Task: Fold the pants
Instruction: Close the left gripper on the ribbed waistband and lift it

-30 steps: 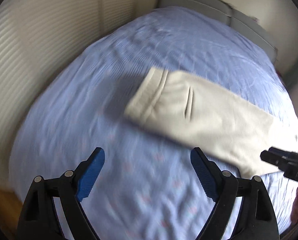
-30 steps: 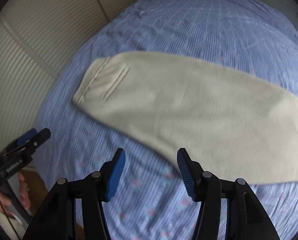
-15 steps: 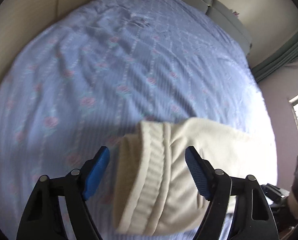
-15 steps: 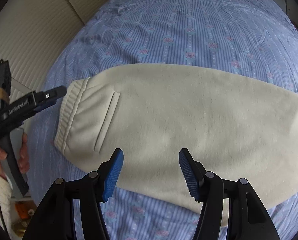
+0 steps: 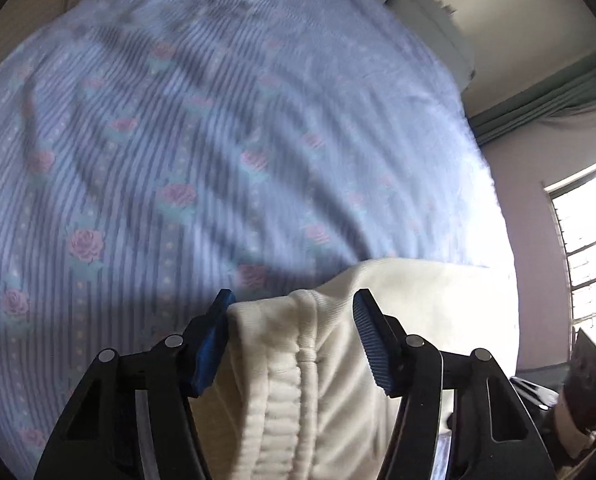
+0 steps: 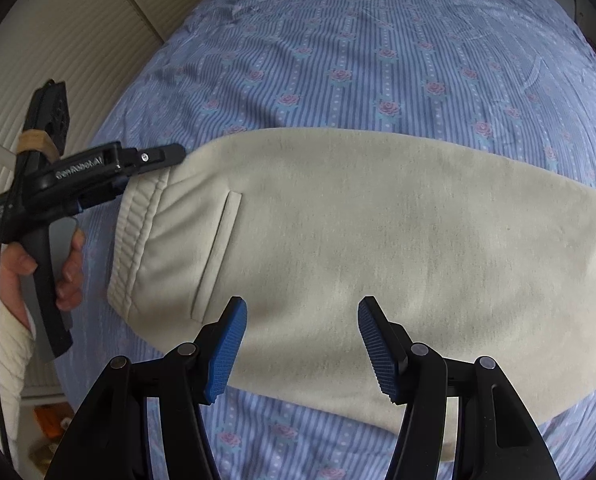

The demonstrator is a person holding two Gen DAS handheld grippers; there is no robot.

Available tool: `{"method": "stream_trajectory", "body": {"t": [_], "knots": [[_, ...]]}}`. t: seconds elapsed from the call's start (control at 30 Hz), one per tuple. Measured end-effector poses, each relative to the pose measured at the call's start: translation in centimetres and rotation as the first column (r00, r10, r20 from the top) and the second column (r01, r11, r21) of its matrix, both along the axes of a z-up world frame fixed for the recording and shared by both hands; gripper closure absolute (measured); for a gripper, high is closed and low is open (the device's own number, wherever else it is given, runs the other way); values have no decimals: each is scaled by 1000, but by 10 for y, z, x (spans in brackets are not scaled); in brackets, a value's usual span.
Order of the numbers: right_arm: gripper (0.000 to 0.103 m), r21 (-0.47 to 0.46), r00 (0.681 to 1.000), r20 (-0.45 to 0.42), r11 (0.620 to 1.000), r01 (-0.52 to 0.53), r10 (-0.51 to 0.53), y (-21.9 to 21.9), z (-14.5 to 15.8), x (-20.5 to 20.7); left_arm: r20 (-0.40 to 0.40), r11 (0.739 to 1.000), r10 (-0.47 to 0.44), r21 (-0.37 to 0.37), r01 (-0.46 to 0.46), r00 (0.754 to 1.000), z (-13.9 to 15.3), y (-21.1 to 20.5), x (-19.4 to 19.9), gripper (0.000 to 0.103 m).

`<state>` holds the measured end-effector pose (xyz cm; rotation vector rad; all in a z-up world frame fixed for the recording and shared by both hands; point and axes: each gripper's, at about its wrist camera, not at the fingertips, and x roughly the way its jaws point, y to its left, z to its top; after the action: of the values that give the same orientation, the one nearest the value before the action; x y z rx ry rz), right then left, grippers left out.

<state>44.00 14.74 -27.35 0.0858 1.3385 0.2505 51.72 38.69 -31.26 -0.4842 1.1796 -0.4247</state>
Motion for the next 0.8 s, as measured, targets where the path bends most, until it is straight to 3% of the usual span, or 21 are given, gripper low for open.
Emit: {"method": "stream_trajectory", "body": {"t": [0.13,0.3,0.4,0.47,0.5,0.53,0.63,0.8], "knots": [[43,24,1000,1,1000,3,-3,1,1,0,59,997,-51,-52,54,997,18,12,-11,49],[44,51,1000,-5,999,2,-1,7,1,2,-77,996,-86,-41,83,993,-18,12,-7,49],[43,53,1000,1,999,-11,11,12,3,4,-106,997,-19,-72,11,994,-30,15,-10,50],[43,55,1000,1,998,-16,16,14,3,5,-146,999,19,-28,-23,989,-31,18,-15,77],[43,57,1000,0,998,-16,16,15,3,5,-142,999,32,-16,-34,989,-28,20,-17,81],[43,61,1000,0,998,-15,15,15,3,6,-124,999,46,-14,-48,991,-22,24,-22,92],[43,74,1000,7,997,-15,15,17,6,6,-92,989,112,-85,-120,989,-1,42,-35,93],[43,79,999,14,996,-33,32,25,7,5,-131,992,123,37,-119,984,-19,39,-32,91]]}}
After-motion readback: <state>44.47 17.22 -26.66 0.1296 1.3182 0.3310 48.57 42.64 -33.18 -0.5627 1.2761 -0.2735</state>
